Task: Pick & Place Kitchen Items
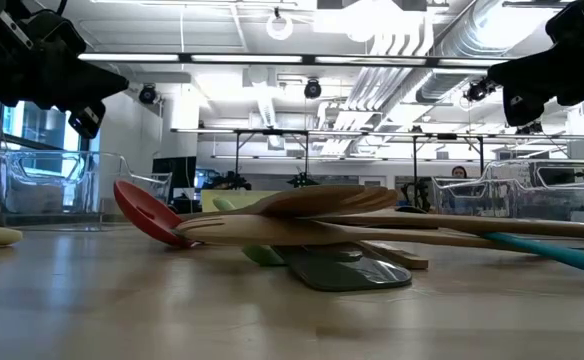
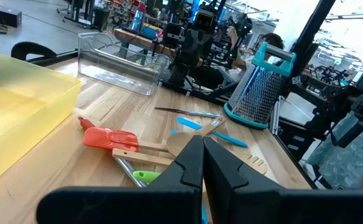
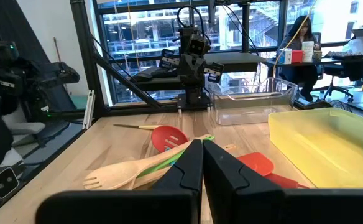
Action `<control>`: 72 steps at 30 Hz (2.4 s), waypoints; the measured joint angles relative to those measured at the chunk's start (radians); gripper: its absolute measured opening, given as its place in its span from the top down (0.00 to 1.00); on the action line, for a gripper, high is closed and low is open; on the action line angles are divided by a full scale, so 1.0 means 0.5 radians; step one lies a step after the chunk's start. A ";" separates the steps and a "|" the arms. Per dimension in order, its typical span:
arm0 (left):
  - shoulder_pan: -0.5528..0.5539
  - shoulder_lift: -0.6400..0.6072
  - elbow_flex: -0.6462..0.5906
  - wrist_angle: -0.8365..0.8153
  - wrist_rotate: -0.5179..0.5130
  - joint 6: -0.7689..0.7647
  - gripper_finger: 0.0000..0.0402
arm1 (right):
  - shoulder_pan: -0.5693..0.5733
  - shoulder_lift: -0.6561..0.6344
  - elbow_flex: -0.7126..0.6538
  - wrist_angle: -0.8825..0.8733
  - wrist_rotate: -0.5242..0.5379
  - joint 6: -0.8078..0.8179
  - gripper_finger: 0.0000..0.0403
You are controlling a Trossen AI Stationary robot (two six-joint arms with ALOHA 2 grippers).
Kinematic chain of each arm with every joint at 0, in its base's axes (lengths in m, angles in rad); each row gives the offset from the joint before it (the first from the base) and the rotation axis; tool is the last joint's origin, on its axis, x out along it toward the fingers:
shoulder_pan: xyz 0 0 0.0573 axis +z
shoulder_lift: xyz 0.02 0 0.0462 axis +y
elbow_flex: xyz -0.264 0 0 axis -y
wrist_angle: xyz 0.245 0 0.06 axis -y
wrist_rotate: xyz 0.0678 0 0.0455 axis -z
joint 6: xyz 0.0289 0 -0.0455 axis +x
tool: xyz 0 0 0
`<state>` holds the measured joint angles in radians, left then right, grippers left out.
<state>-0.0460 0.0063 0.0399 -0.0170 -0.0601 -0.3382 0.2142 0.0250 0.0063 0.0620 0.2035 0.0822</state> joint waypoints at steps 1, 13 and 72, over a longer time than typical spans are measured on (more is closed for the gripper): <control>0.000 0.000 0.000 0.000 0.000 0.000 1.00 | 0.000 0.001 -0.001 0.000 0.000 0.000 0.99; 0.000 0.000 0.000 0.000 0.000 -0.001 1.00 | -0.001 0.001 0.000 0.000 0.000 0.000 0.99; 0.000 -0.001 0.000 0.076 -0.514 0.218 1.00 | 0.000 0.041 0.133 0.477 0.022 0.039 0.77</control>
<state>-0.0460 0.0059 0.0399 0.0209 -0.3172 -0.2290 0.2141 0.0453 0.0727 0.3003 0.2143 0.1018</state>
